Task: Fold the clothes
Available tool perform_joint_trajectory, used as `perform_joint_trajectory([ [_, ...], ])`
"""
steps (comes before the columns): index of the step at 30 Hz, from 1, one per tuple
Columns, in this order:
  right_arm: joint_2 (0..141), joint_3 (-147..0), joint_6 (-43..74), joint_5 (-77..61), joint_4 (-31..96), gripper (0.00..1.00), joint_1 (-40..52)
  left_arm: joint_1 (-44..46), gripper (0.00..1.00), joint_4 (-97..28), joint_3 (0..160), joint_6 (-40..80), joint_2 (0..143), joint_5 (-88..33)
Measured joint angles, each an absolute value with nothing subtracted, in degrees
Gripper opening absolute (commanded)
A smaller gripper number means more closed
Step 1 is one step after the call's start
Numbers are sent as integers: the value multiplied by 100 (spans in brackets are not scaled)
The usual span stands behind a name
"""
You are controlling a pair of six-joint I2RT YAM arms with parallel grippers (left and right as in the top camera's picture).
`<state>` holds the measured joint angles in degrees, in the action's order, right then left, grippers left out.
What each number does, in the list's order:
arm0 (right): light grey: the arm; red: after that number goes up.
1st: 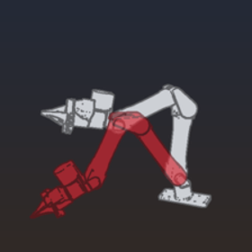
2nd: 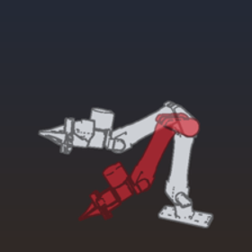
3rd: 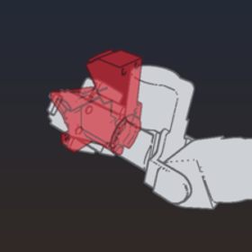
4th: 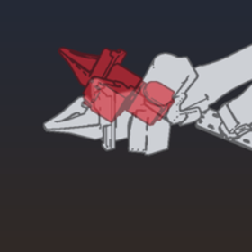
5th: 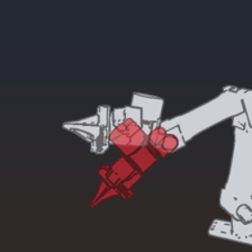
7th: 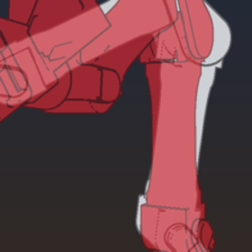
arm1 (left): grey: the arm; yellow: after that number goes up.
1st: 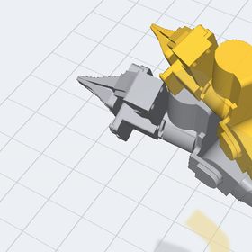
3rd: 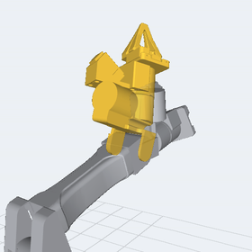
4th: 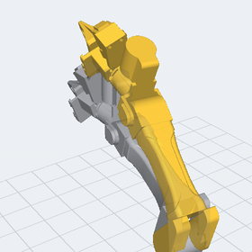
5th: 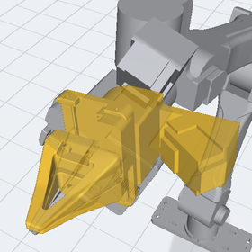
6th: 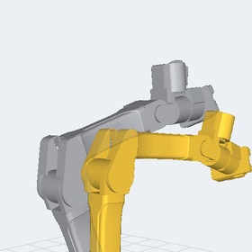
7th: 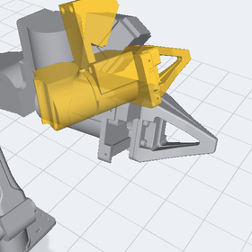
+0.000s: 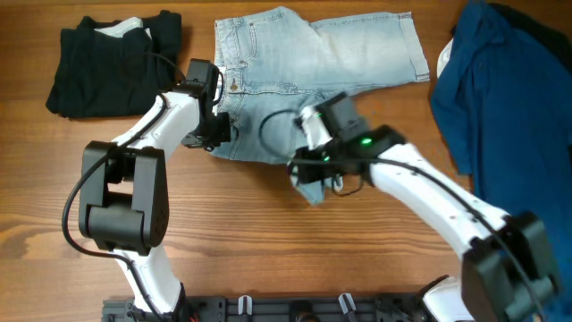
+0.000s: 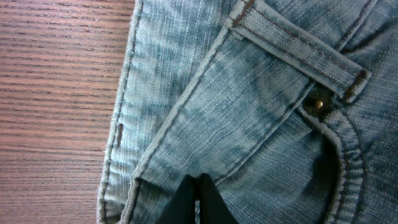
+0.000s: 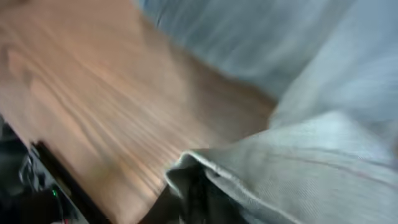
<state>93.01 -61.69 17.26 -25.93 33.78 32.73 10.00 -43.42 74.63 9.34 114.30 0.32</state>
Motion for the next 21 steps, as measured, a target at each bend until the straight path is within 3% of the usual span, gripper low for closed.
perform_joint_trajectory([
  [2, 9347, -6167, 1592, -2646, 3385, 64, 3389, 1000, 4, -4342, 7463, 934, 11430, 32],
  [4, 9347, -6178, 1483, -2683, 3479, 70, 3363, 1000, 4, -4342, 7463, 934, 11430, 32],
  [16, 8388, -6882, 1406, -2368, 4740, 80, 2305, 1000, 4, -4342, 7463, 934, 11430, 32],
  [21, 8340, -6678, 1575, -1896, 5085, 80, 1623, 1000, 4, -4342, 7463, 934, 11430, 32],
])
